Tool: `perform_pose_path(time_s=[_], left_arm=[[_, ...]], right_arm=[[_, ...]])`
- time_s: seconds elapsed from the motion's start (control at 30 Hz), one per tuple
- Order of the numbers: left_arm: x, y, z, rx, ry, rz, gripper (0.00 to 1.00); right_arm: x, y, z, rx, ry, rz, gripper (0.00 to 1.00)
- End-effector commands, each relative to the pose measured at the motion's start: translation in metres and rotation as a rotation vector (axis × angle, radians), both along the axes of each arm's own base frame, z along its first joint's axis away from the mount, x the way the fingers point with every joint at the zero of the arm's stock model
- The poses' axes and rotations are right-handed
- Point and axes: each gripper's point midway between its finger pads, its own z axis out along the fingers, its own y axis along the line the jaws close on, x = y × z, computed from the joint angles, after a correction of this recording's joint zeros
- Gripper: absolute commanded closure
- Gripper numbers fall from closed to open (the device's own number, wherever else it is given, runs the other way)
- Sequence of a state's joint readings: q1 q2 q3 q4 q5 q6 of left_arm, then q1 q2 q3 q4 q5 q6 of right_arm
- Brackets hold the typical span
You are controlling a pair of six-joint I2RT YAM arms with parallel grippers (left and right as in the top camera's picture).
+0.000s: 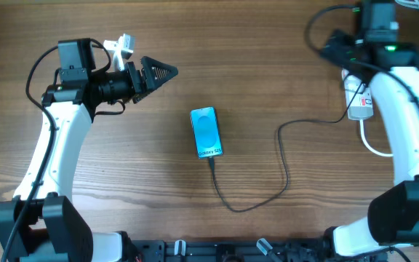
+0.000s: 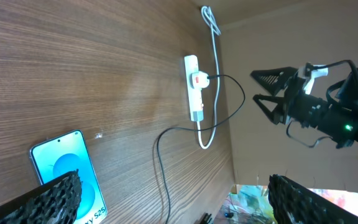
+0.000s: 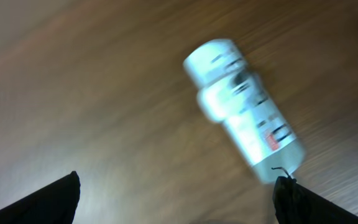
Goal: Plug charger to phone and switch on socket
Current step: 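Release the phone and move the right gripper to the power strip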
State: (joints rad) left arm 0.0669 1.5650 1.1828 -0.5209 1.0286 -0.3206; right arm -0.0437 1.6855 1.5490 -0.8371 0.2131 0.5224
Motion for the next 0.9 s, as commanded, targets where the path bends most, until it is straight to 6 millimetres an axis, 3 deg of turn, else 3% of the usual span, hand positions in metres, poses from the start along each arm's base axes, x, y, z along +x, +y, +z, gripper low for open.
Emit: perform_pose_path(time_s=[0.0, 0.13, 0.23, 0.37, 0.43, 0.47, 0.63, 0.7, 0.87], left_arm=[[0.0, 0.001, 0.009, 0.003, -0.027, 0.005, 0.0], [0.0, 0.001, 0.009, 0.003, -0.027, 0.005, 0.0], [0.0, 0.001, 0.009, 0.003, -0.027, 0.005, 0.0], [0.0, 0.001, 0.009, 0.003, -0.027, 0.005, 0.0], [0.0, 0.001, 0.009, 0.003, -0.027, 0.005, 0.0], [0.0, 0.001, 0.009, 0.003, -0.027, 0.005, 0.0], [0.0, 0.001, 0.009, 0.003, -0.028, 0.005, 0.0], [0.0, 0.001, 0.009, 0.003, -0.027, 0.005, 0.0], [0.0, 0.001, 0.009, 0.003, -0.027, 0.005, 0.0]], right_arm=[[0.014, -0.046, 0.008, 0.059, -0.1, -0.139, 0.0], [-0.002, -0.1, 0.006, 0.007, -0.092, -0.278, 0.0], [-0.019, -0.14, -0.028, -0.004, 0.003, -0.371, 0.0], [-0.038, -0.164, -0.09, 0.029, 0.181, -0.429, 0.0], [-0.044, -0.166, -0.114, 0.045, 0.247, -0.438, 0.0], [-0.045, -0.161, -0.135, 0.08, 0.294, -0.417, 0.0], [-0.031, -0.136, -0.195, 0.217, 0.369, -0.251, 0.0], [-0.028, -0.128, -0.206, 0.256, 0.373, -0.213, 0.0], [-0.021, -0.129, -0.206, 0.259, 0.346, -0.206, 0.0]])
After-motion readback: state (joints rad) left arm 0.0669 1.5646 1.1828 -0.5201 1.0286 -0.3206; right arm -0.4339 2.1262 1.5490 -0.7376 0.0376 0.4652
